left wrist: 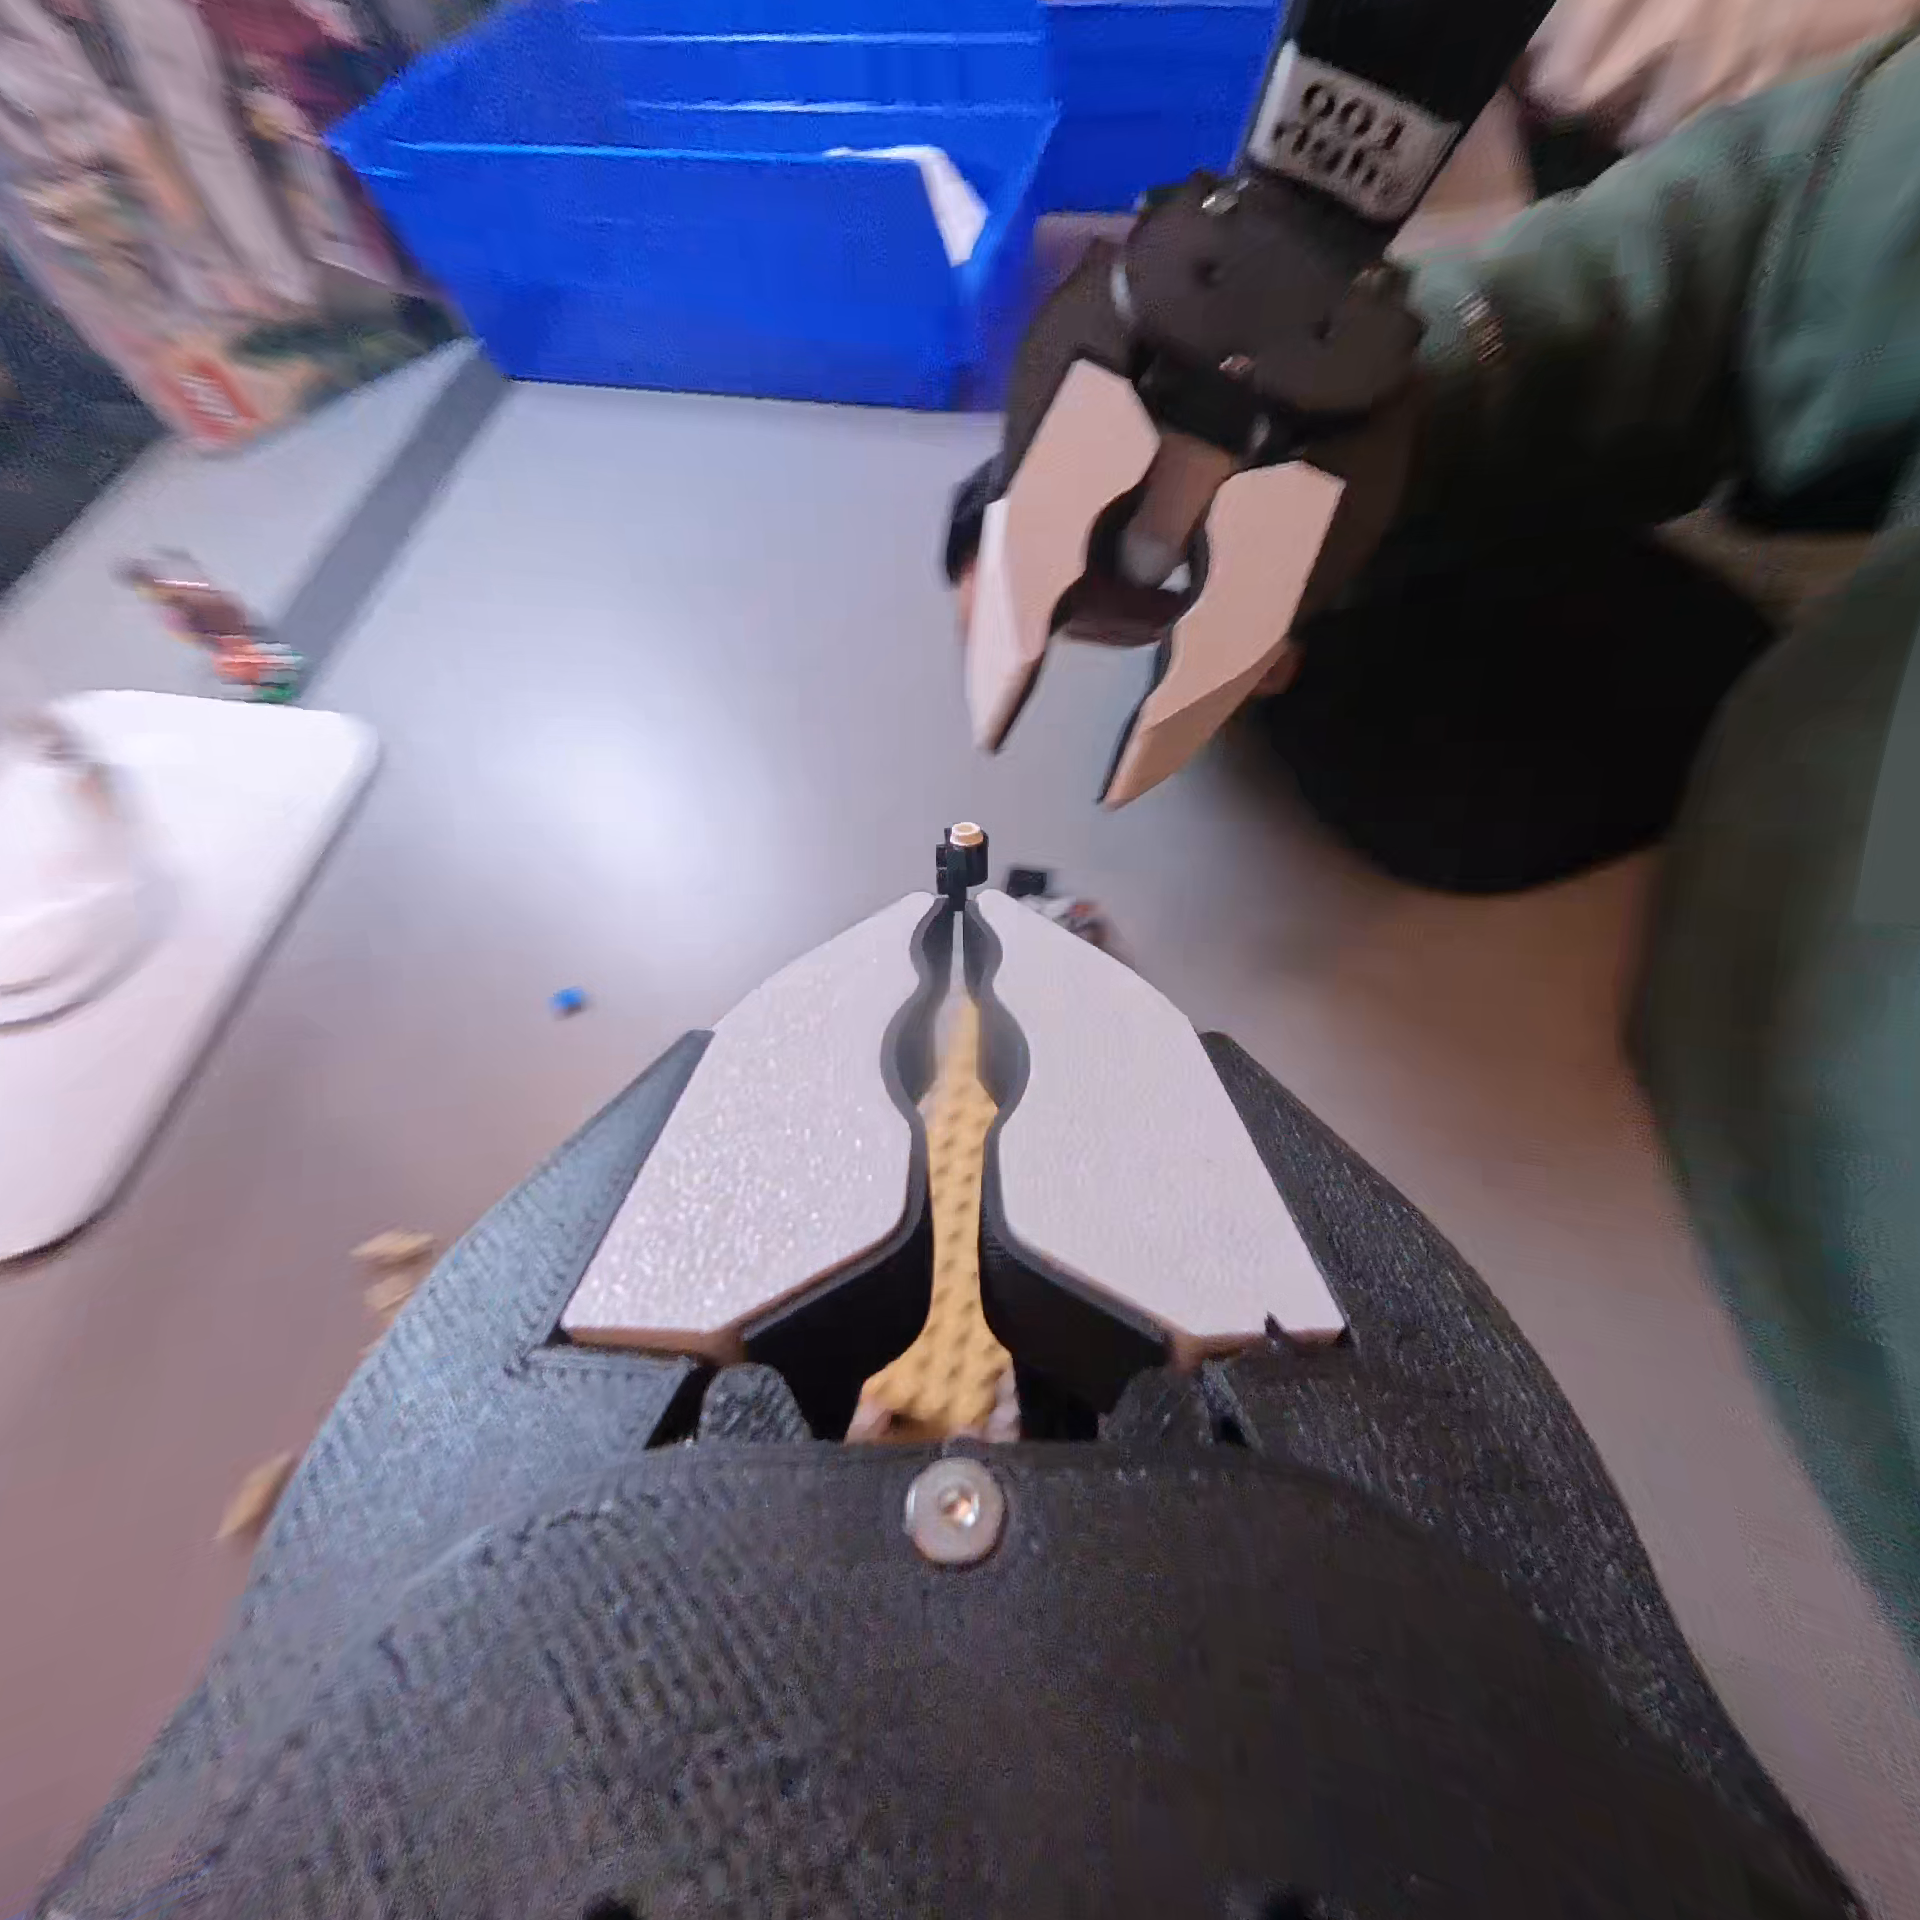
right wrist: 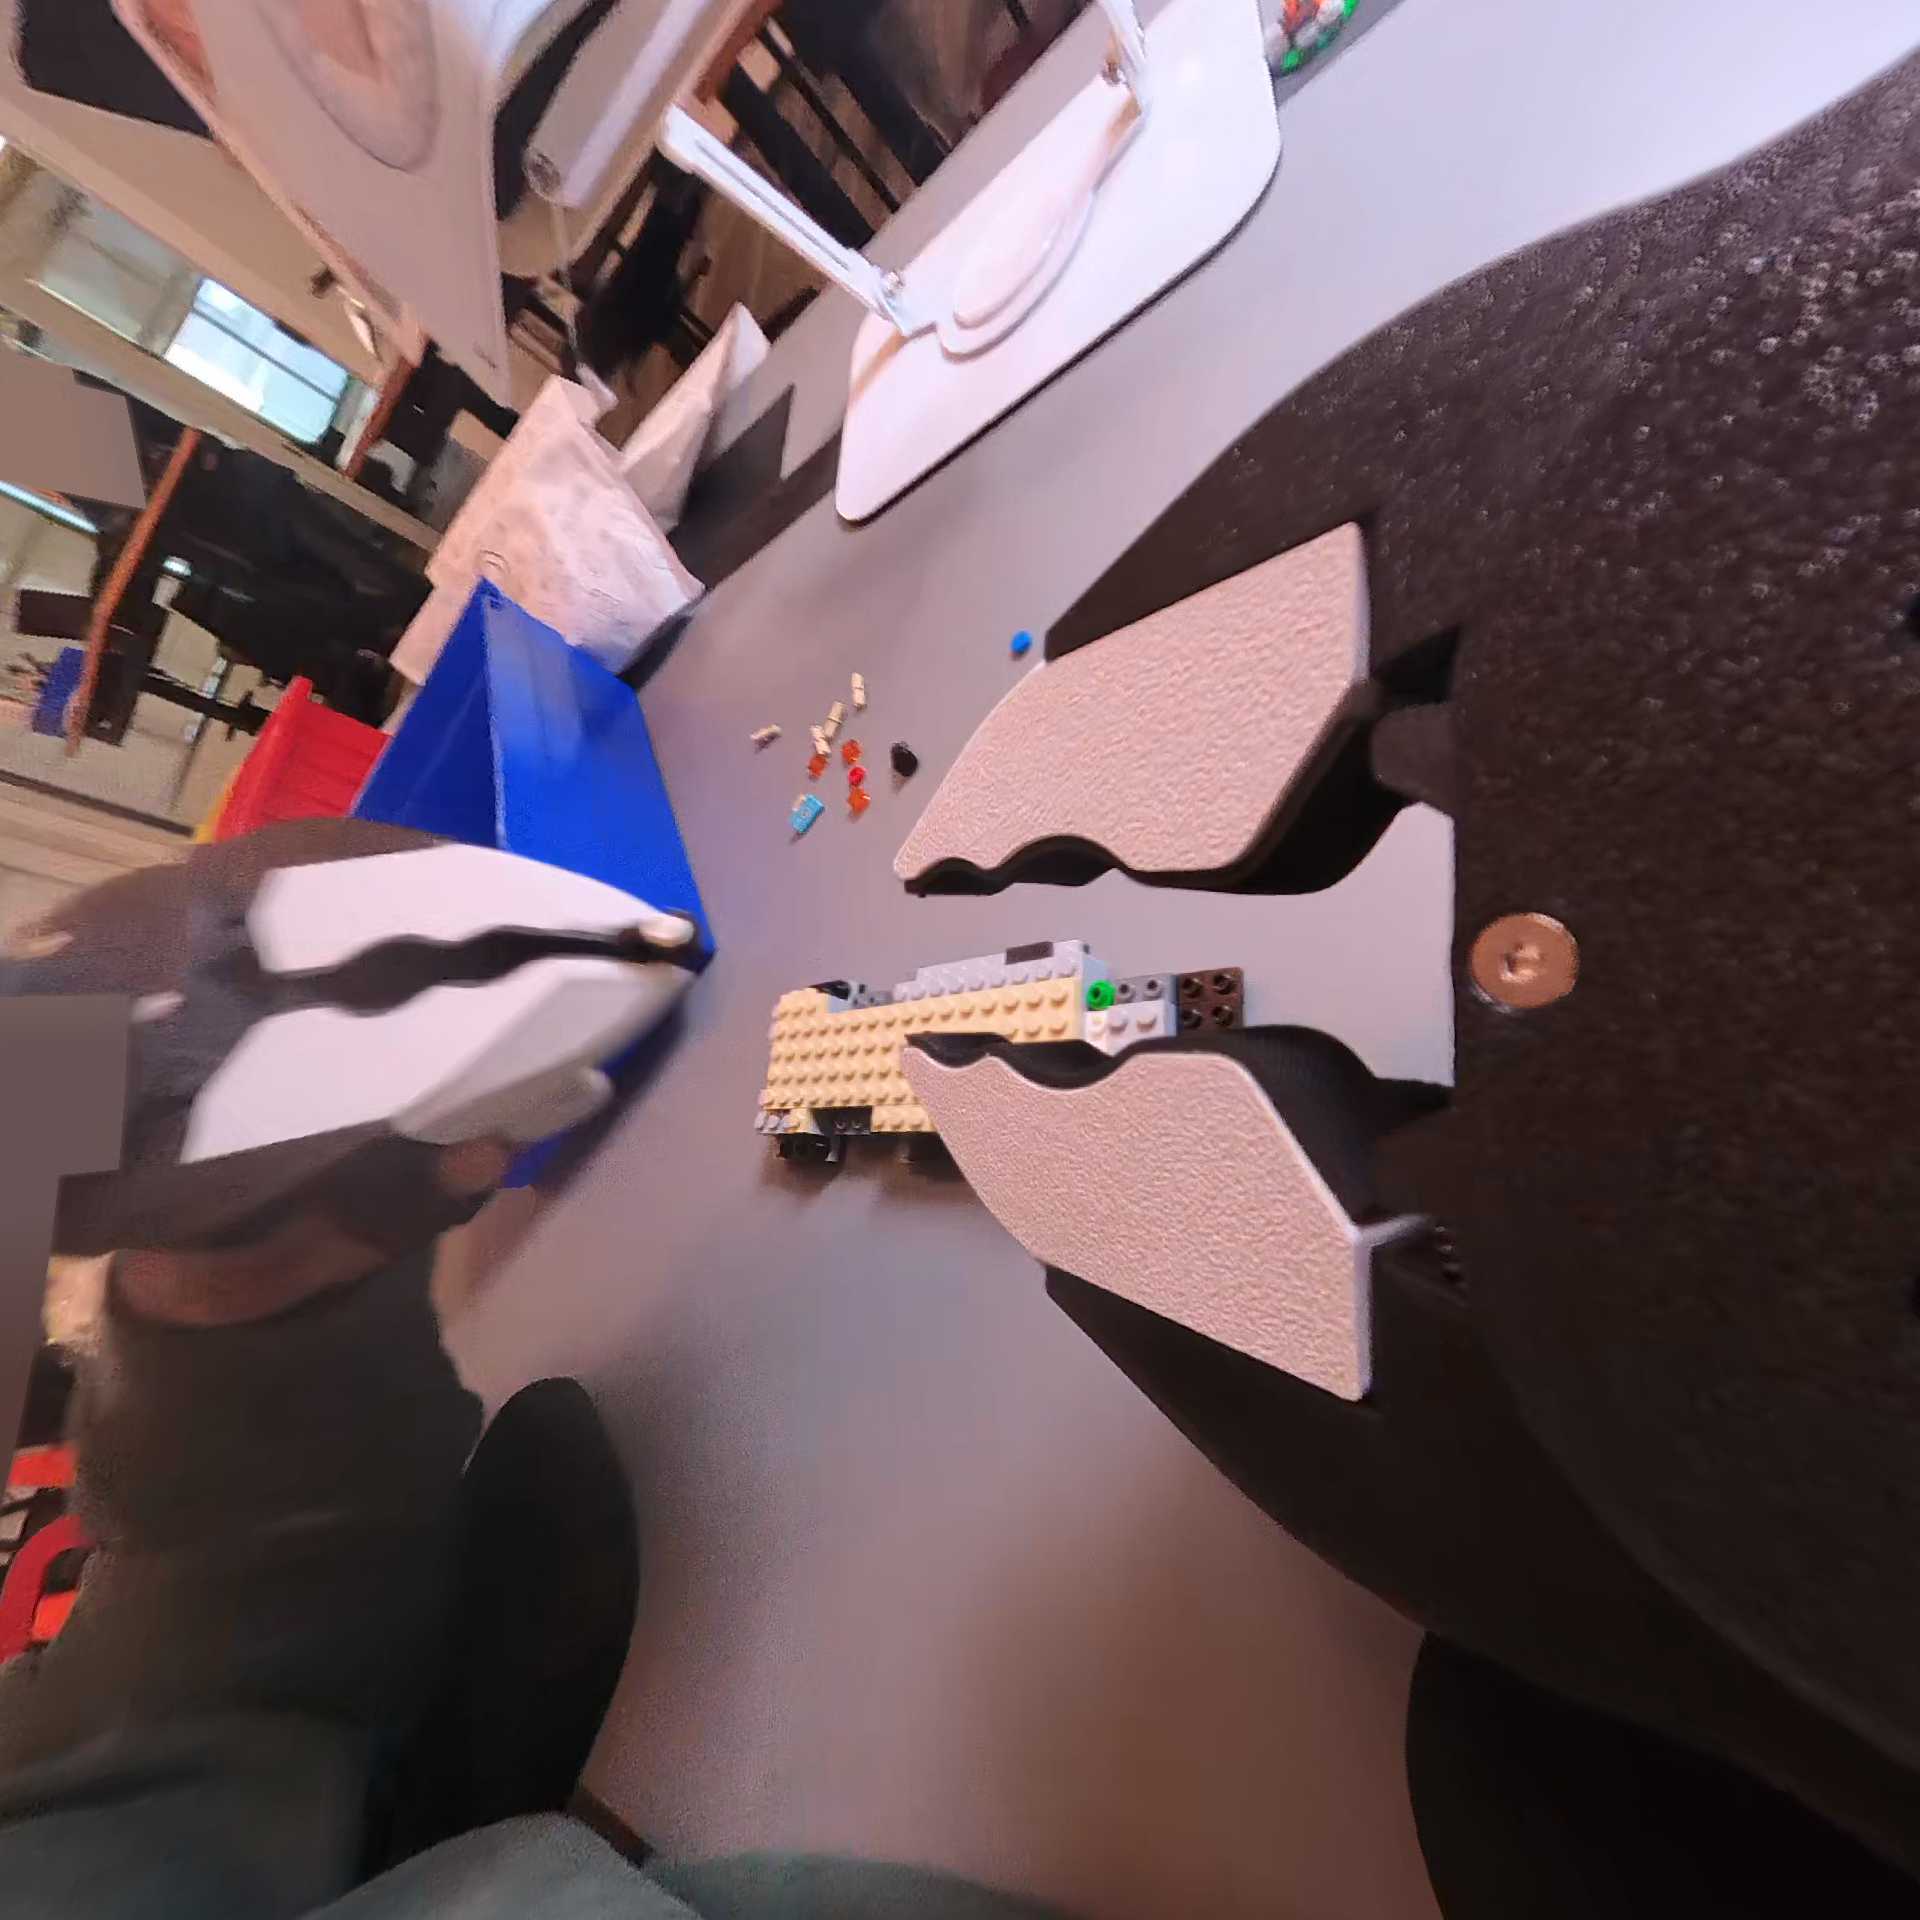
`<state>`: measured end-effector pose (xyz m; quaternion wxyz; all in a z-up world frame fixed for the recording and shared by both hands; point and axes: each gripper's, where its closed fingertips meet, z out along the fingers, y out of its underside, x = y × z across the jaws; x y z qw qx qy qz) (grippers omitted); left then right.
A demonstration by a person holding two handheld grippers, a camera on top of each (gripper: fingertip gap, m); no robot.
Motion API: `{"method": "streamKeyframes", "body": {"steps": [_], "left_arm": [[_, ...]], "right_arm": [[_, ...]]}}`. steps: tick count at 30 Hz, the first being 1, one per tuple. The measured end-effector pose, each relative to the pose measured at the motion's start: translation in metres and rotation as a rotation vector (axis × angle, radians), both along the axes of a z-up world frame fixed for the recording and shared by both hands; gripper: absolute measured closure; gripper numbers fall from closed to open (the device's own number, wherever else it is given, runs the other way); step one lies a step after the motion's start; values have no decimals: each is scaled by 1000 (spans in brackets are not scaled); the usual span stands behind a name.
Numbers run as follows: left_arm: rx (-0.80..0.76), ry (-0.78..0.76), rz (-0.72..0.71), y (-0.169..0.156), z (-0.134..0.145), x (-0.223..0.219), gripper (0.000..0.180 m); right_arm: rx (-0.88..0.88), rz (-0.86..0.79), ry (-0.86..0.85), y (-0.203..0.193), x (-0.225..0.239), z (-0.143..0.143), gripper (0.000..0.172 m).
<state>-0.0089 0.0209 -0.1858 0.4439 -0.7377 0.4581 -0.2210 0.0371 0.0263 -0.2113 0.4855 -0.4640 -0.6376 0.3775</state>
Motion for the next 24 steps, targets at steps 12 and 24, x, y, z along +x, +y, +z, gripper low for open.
{"method": "streamKeyframes", "body": {"steps": [12, 24], "left_arm": [[129, 554, 619, 4, -9, -242, 178], [75, 586, 598, 13, -35, -241, 143]], "right_arm": [[-88, 33, -377, 9, 10, -61, 129], [-94, 45, -515, 6, 20, -83, 114]]}}
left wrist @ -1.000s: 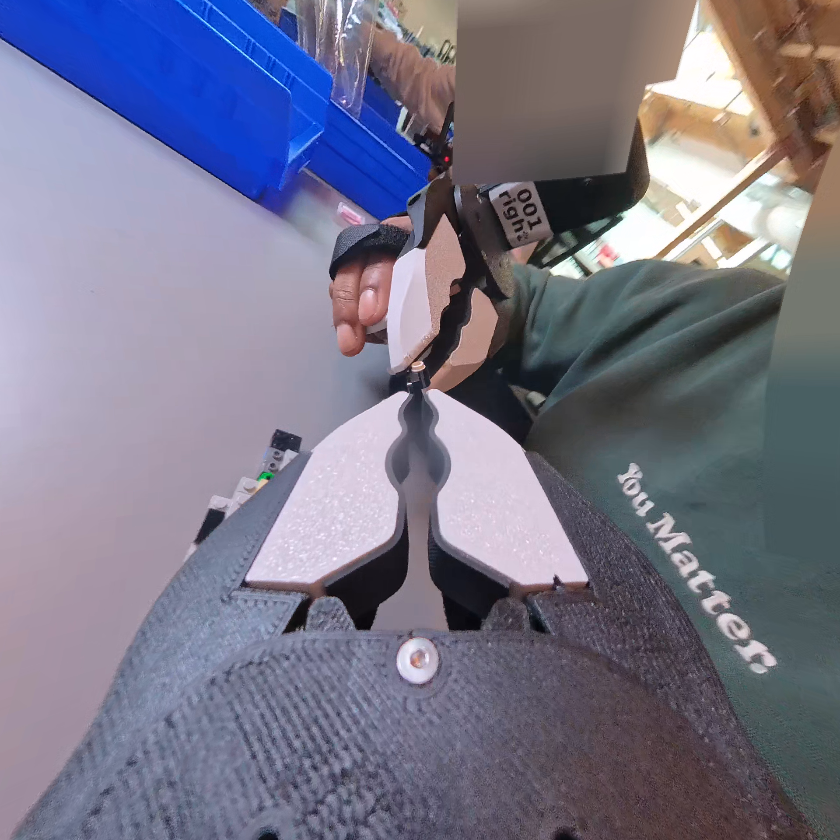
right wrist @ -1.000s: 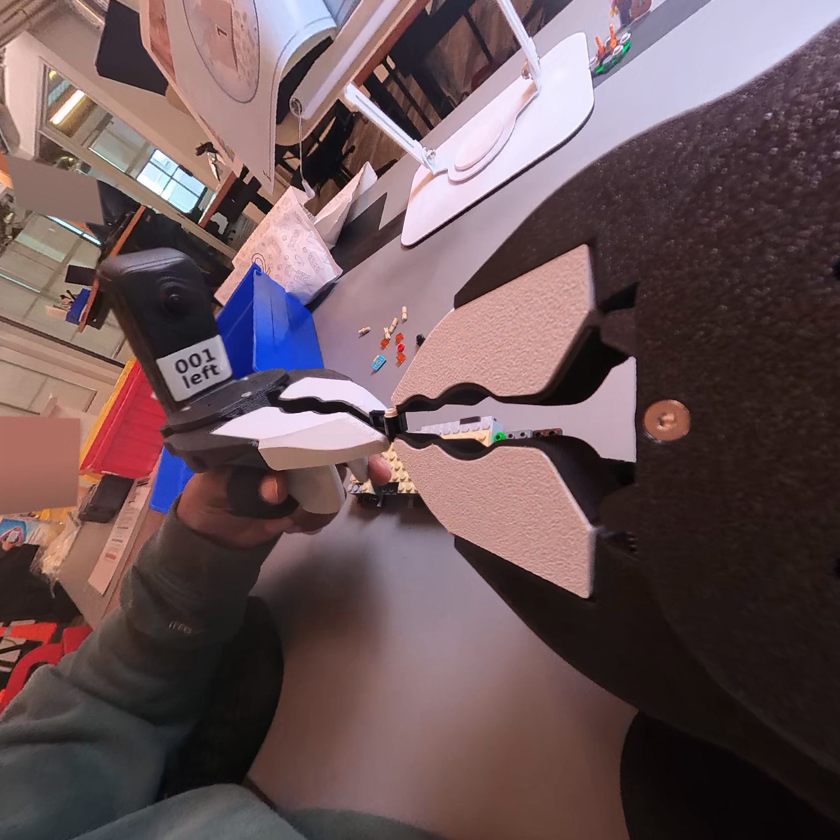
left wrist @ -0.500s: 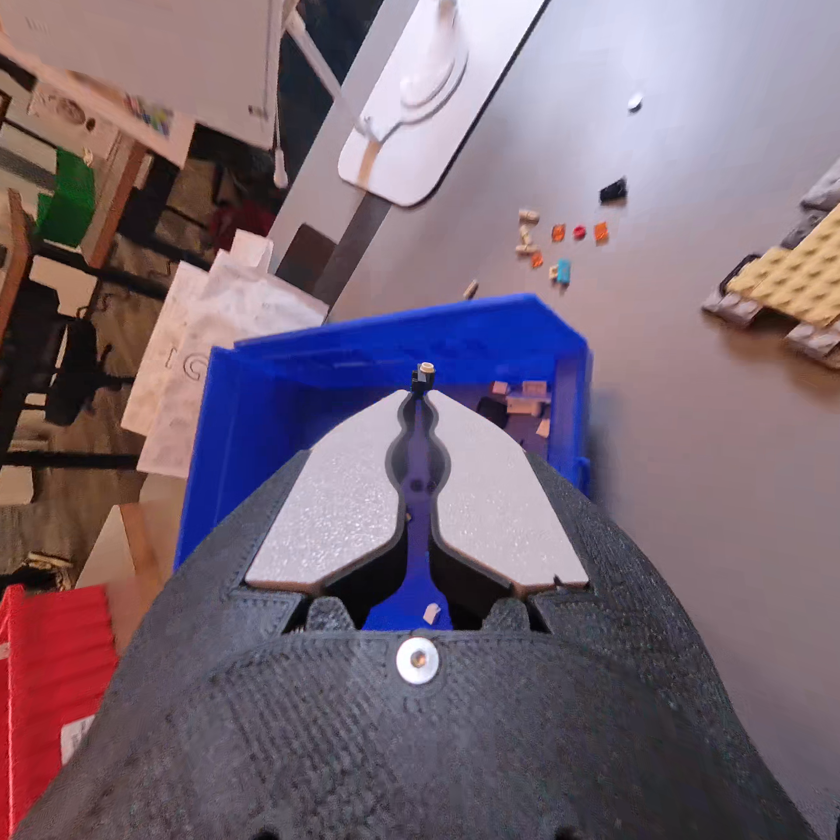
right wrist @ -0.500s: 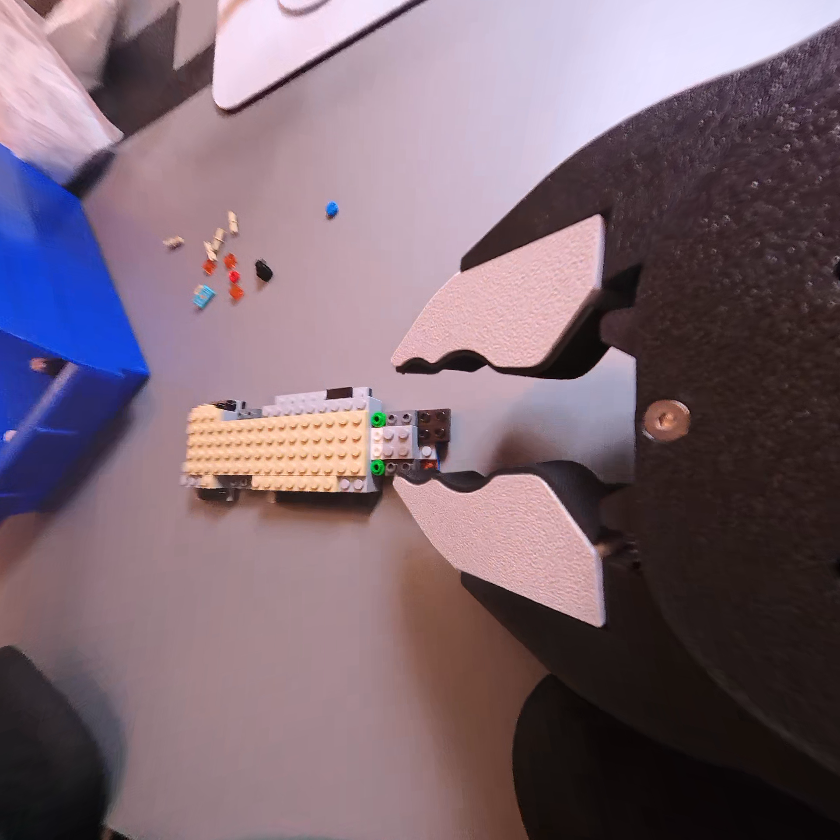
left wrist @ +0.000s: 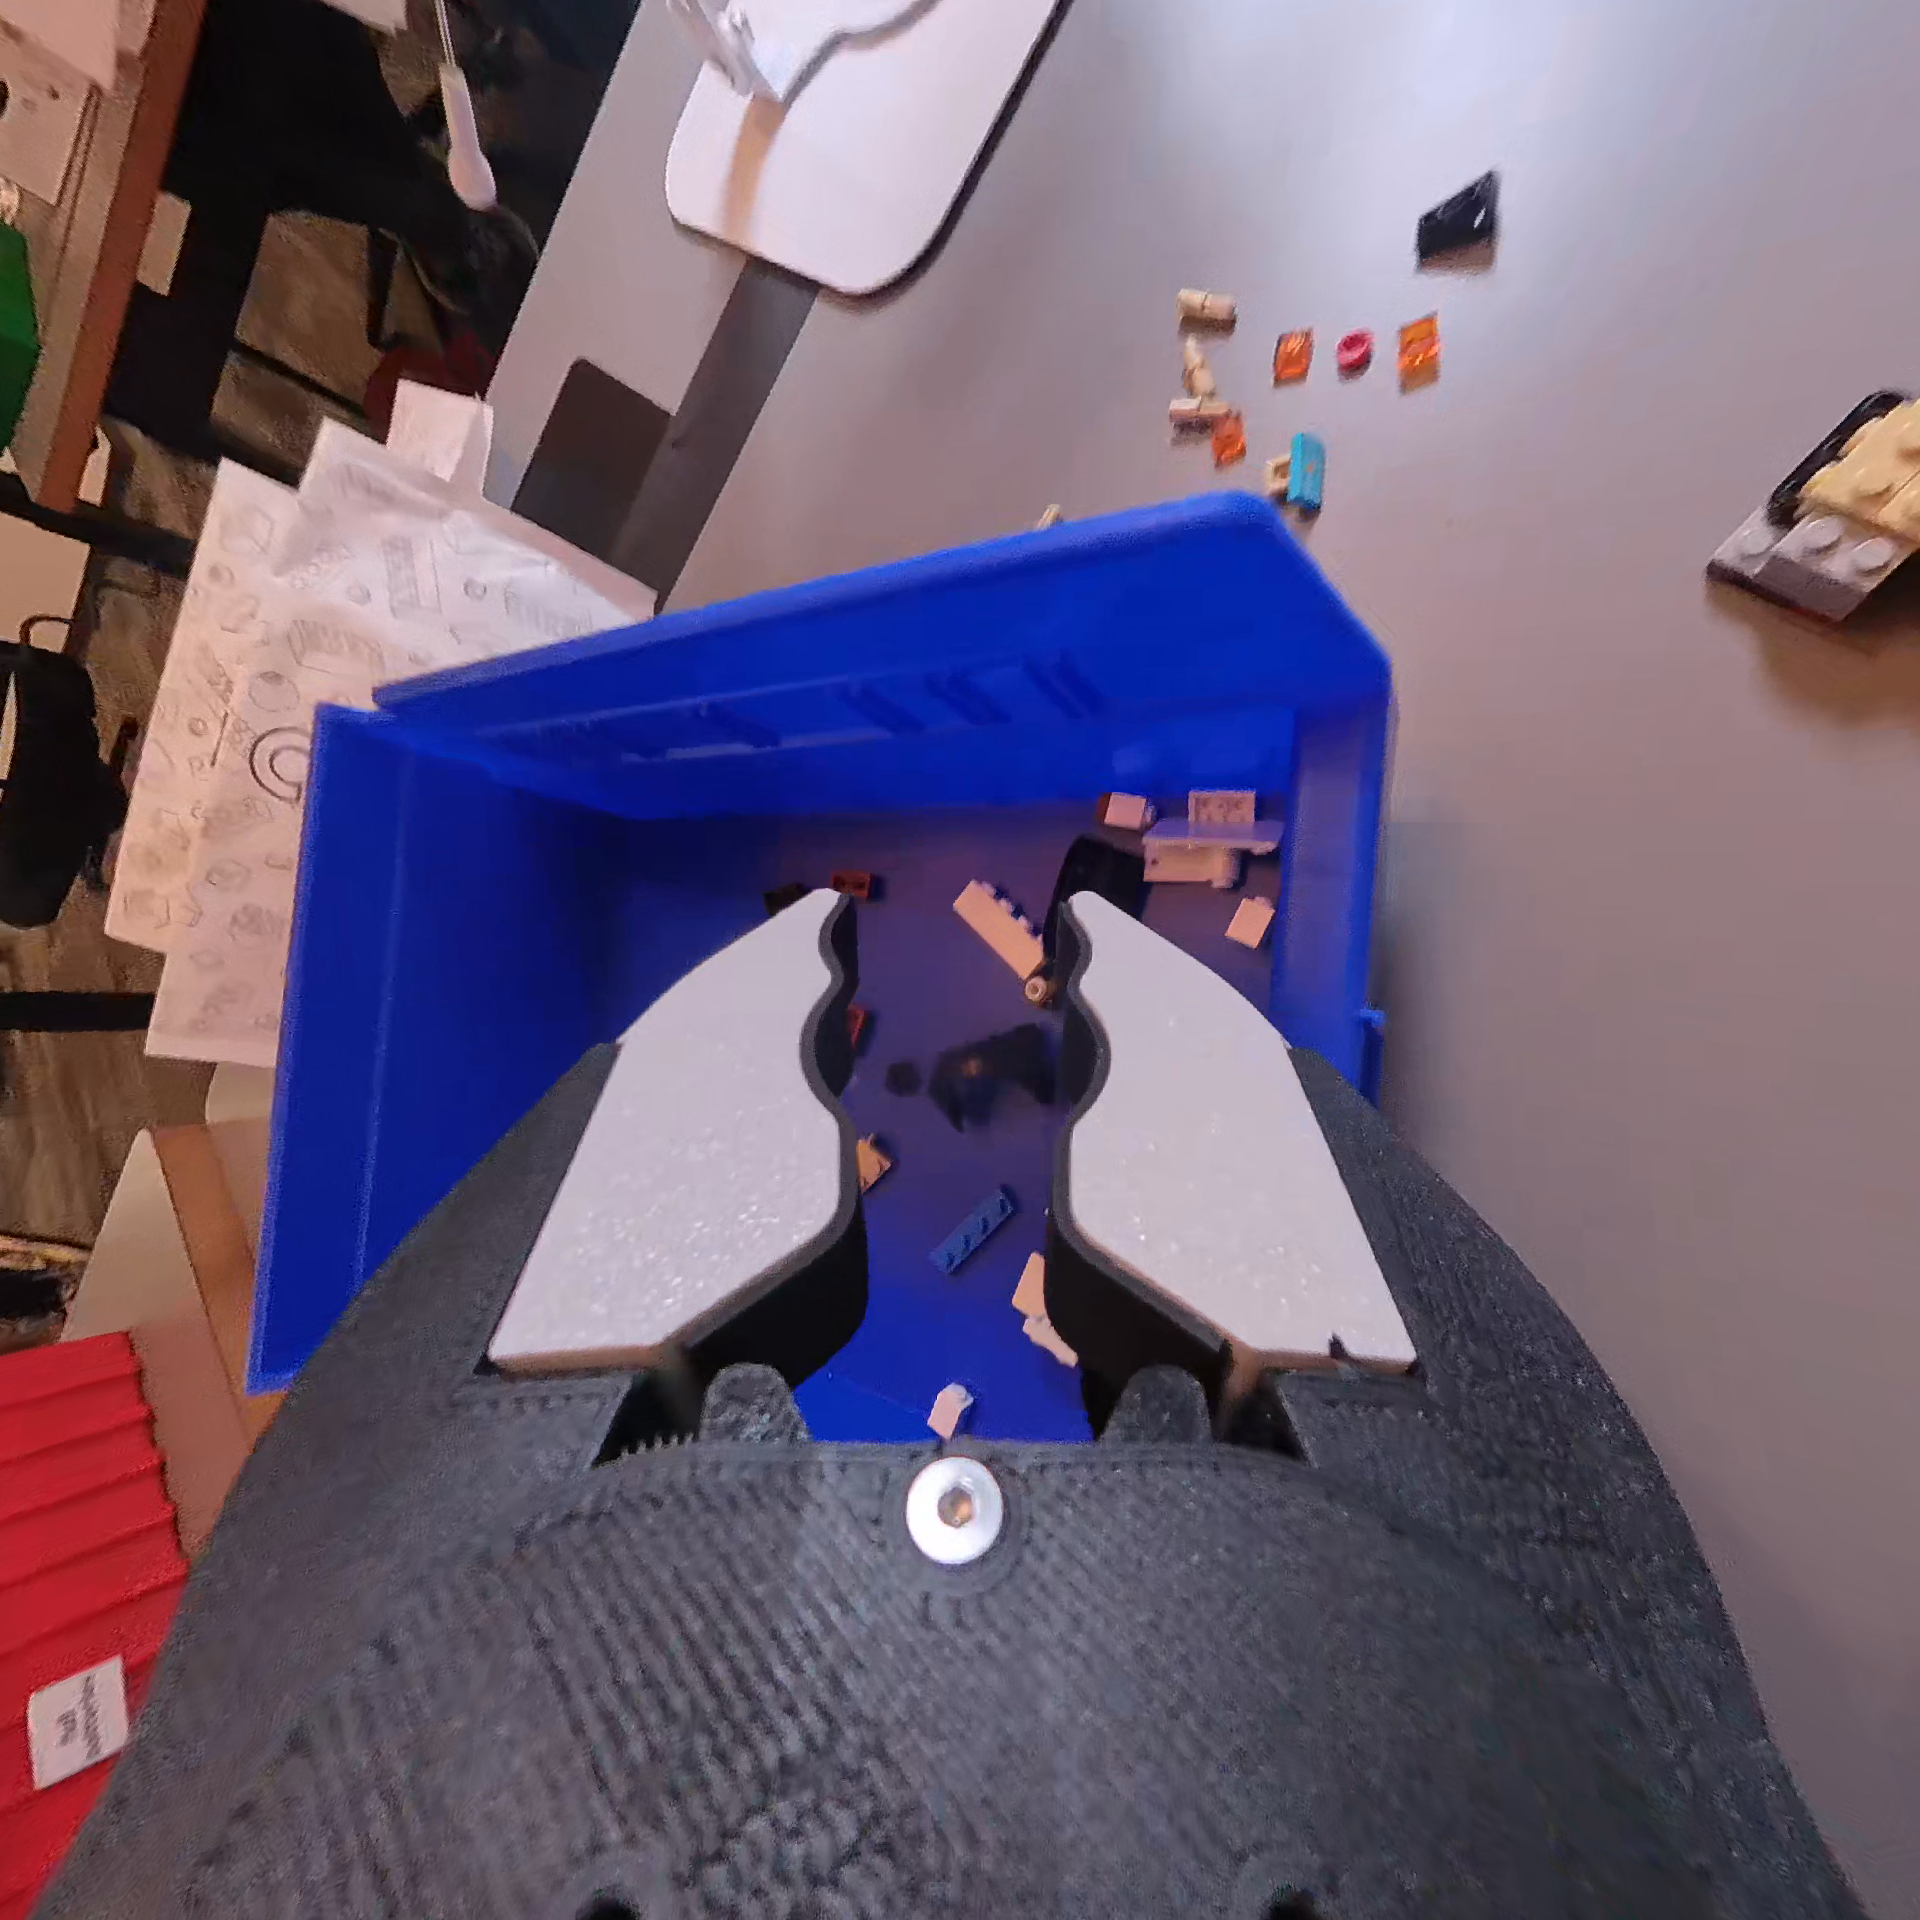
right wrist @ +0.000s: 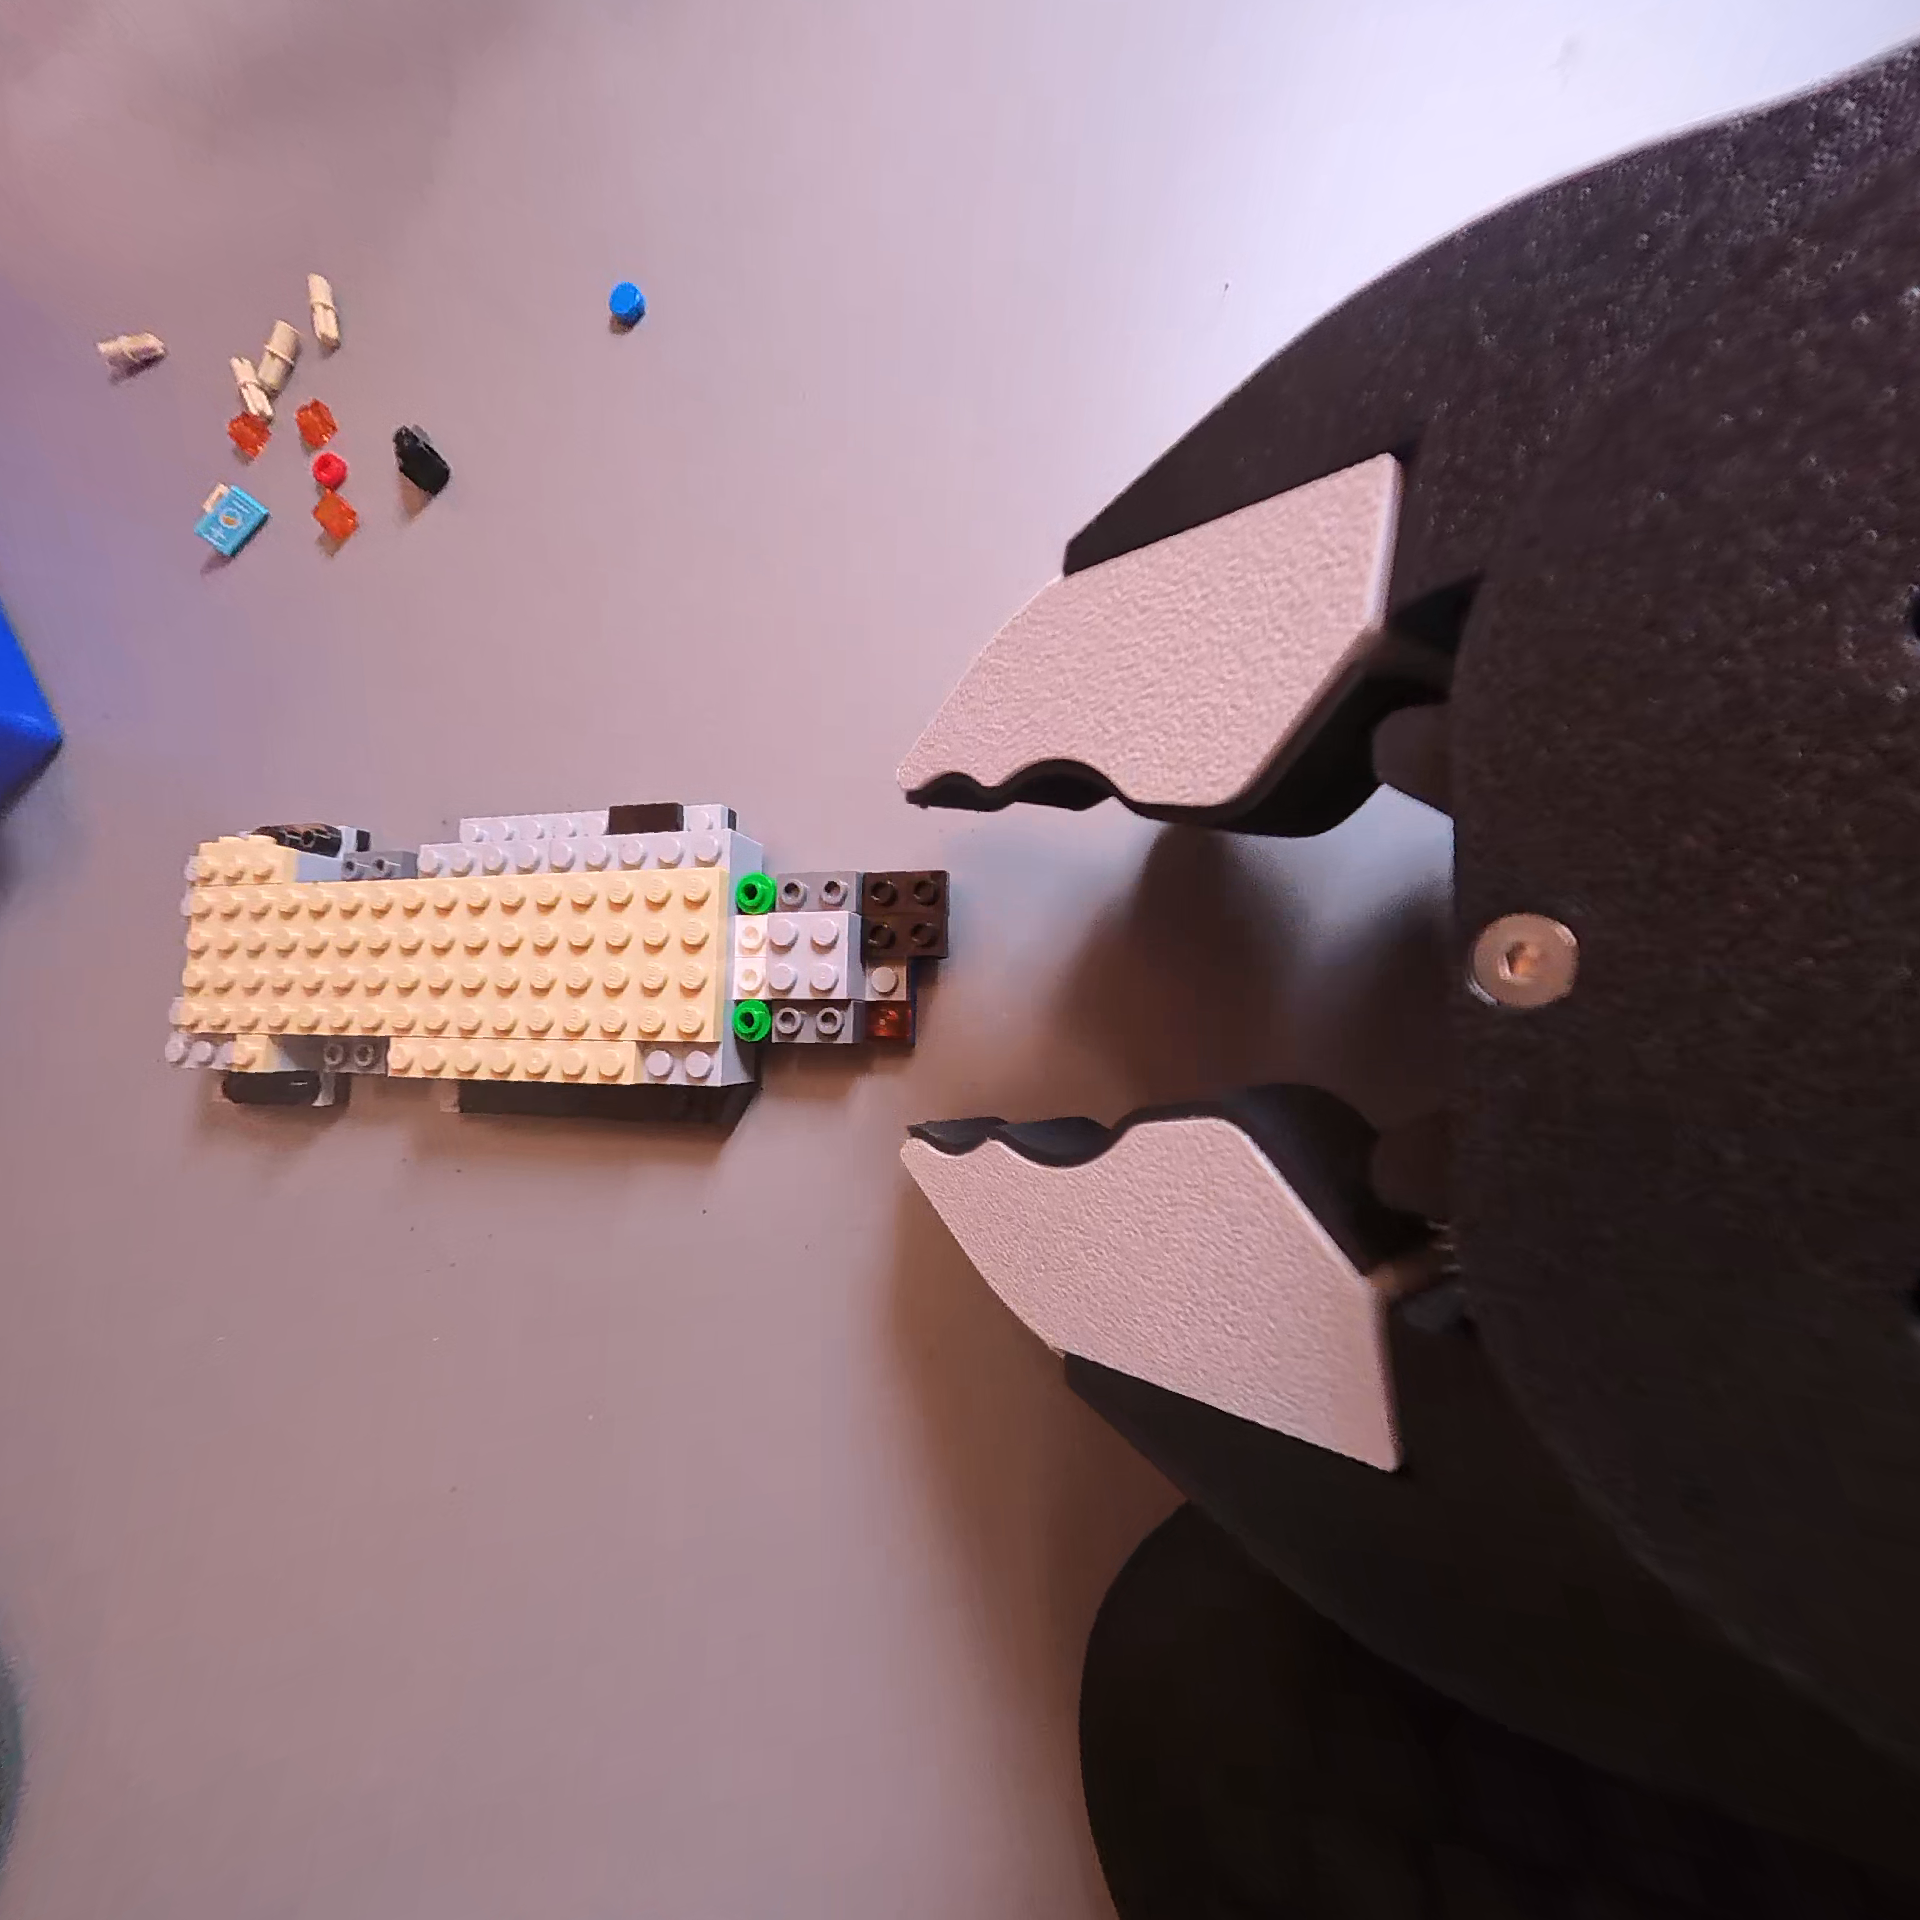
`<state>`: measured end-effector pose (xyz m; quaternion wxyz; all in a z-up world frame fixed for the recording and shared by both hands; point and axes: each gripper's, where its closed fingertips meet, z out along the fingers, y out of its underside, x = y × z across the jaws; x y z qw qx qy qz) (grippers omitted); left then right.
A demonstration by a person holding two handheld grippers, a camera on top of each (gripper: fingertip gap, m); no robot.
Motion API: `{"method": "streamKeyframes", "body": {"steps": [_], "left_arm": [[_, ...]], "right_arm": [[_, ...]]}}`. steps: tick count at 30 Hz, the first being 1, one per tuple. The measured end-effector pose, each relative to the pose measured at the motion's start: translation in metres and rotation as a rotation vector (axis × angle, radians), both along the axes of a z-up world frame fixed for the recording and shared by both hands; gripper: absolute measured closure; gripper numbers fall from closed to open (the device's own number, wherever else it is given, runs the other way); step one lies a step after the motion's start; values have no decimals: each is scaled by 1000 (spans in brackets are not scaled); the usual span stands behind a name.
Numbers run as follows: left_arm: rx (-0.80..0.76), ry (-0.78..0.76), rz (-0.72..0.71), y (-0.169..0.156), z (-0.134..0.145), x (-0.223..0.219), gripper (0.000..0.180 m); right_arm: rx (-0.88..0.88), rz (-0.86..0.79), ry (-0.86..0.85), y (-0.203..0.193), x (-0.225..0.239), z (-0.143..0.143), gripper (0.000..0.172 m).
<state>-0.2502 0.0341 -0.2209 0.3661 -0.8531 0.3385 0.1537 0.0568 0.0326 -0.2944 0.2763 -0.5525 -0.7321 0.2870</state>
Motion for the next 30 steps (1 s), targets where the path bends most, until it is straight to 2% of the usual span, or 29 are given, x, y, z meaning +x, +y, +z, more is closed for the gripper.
{"method": "streamKeyframes", "body": {"steps": [4, 7, 11, 15, 20, 25, 30], "left_arm": [[58, -164, -181, -3, 26, 58, 146], [13, -276, -374, -15, 28, 122, 146], [-93, -310, -590, -27, 5, 199, 141], [-206, -271, -712, -26, -30, 248, 134], [-375, -239, -739, -13, -64, 277, 115], [-439, -226, -761, -9, -81, 287, 139], [-444, -183, -752, -9, -83, 284, 145]], "right_arm": [[18, -9, -23, 2, 0, -4, 118], [43, -13, -25, 4, -1, -5, 123], [63, -35, -34, 7, -4, -6, 132], [83, -42, -41, 12, -5, -6, 150], [41, -47, -50, 13, -5, -5, 153], [47, -16, -101, 8, -9, -7, 155], [4, 29, -69, 1, -15, -4, 156]]}}
